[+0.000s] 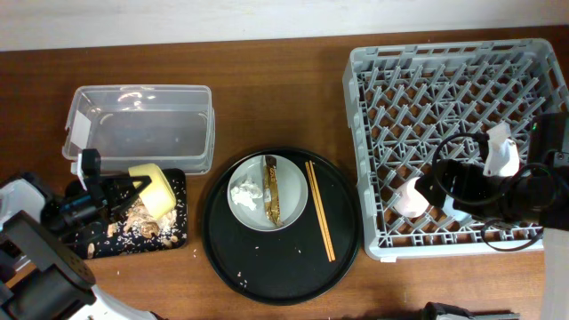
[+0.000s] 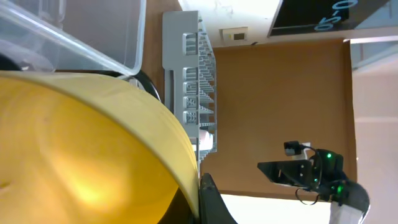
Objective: Sort waste into correct bins and load items into the dishwasher rack
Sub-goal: 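Tip the yellow bowl over the black tray to dump food scraps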
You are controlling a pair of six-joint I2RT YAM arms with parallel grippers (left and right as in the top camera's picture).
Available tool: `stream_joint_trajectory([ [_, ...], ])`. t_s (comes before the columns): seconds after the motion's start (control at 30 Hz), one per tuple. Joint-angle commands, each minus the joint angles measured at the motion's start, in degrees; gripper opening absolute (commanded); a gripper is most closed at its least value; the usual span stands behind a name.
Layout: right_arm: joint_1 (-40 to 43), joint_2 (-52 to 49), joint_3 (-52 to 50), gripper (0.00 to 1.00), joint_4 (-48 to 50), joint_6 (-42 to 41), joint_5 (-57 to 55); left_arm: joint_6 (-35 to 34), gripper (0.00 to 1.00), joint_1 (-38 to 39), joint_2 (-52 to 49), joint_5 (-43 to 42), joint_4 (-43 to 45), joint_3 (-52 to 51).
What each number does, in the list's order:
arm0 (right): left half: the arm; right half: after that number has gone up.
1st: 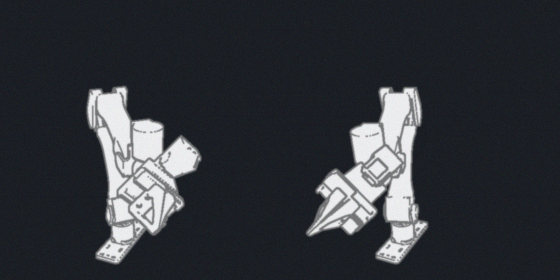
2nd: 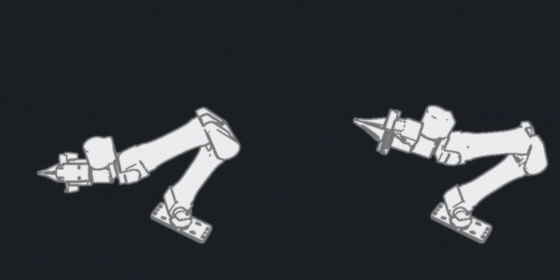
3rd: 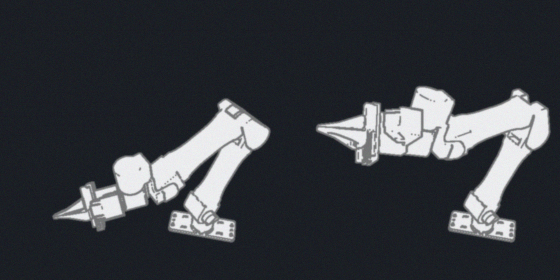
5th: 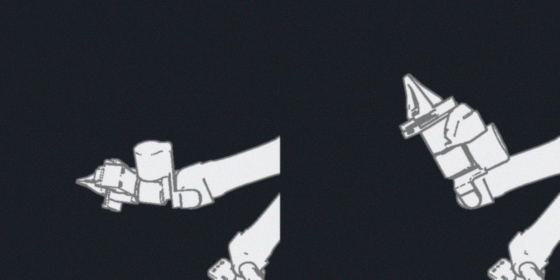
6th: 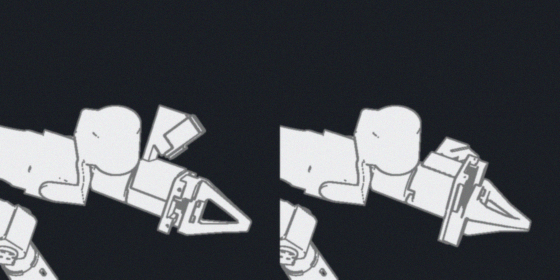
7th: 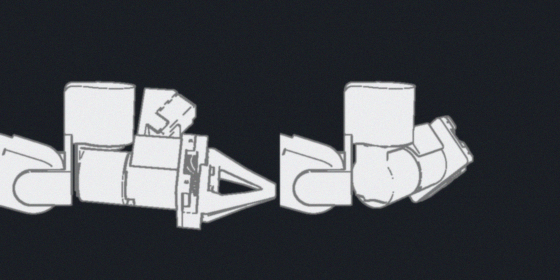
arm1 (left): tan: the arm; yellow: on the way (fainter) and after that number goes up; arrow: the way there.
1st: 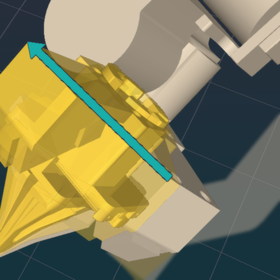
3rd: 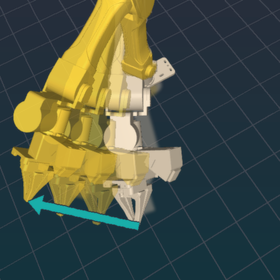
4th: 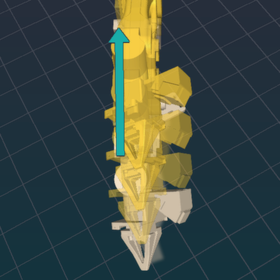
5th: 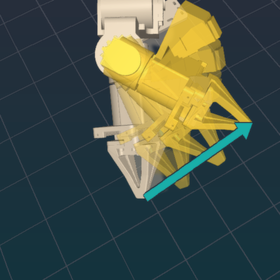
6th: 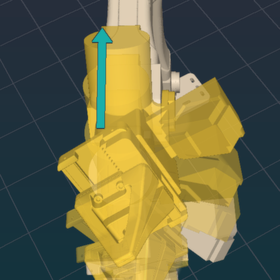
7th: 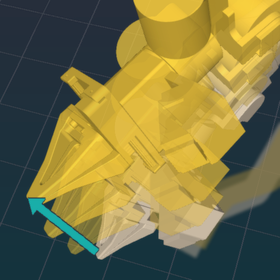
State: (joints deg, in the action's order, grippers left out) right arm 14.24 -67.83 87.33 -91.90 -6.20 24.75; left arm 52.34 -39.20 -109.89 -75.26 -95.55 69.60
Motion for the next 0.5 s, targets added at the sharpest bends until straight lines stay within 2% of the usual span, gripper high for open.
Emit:
stream_joint_trajectory([
  [0.0, -0.3, -0.1, 0.4, 0.99, -0.2, 0.2, 0.1, 4.5, 0.0, -0.2, 1.2, -0.7, 0.3, 0.0],
  [0.07, -0.3, -0.1, 0.4, 0.99, 0.0, 0.2, 0.1, -2.1, 0.0, -0.4, 1.1, -0.4, 0.9, 0.0],
  [0.1, -0.3, -0.1, 0.4, 0.99, -0.1, 0.2, 0.1, 1.6, 0.0, -0.3, 1.4, -0.4, -1.2, 0.0],
  [0.13, -0.3, -0.1, 0.4, 0.99, -0.3, 0.2, 0.1, 2.6, 0.0, -0.2, 1.6, 0.4, 0.4, 0.0],
  [0.17, -0.3, -0.1, 0.4, 0.99, -0.3, 0.2, 0.1, -4.7, 0.0, -0.7, 1.4, 0.7, 3.7, -0.1],
  [0.2, -0.3, -0.1, 0.4, 0.99, -0.3, 0.2, 0.1, -7.9, 0.0, -0.7, 1.4, -0.2, 2.1, -0.2],
  [0.23, -0.3, -0.1, 0.4, 0.99, -0.4, 0.2, 0.1, -2.6, 0.0, 0.2, 1.7, -1.1, -1.3, -0.2],
  [0.27, -0.3, -0.1, 0.4, 0.99, -0.5, 0.2, 0.1, -0.2, 0.0, 1.1, 2.6, 1.2, 0.0, 0.2],
  [0.3, -0.4, -0.1, 0.4, 0.99, -0.5, 0.2, 0.2, -1.8, 0.0, 1.2, 2.6, 2.3, 2.8, 0.7],
  [0.33, -0.3, -0.1, 0.4, 0.99, -0.5, 0.2, 0.3, -7.6, 0.0, 0.9, 2.5, 1.7, 5.4, 0.7],
  [0.37, -0.3, -0.1, 0.4, 0.98, -0.5, 0.2, 0.3, -9.2, 0.0, 1.7, 2.6, 0.5, 3.1, 0.6],
  [0.43, -0.3, -0.1, 0.4, 0.99, -0.5, 0.2, 0.3, -5.0, 0.0, 4.5, 3.7, 3.2, -1.2, 0.6],
  [0.47, -0.3, -0.1, 0.4, 0.99, -0.4, 0.2, 0.3, -6.7, 0.0, 7.5, 5.3, 5.3, -1.2, 0.6],
])
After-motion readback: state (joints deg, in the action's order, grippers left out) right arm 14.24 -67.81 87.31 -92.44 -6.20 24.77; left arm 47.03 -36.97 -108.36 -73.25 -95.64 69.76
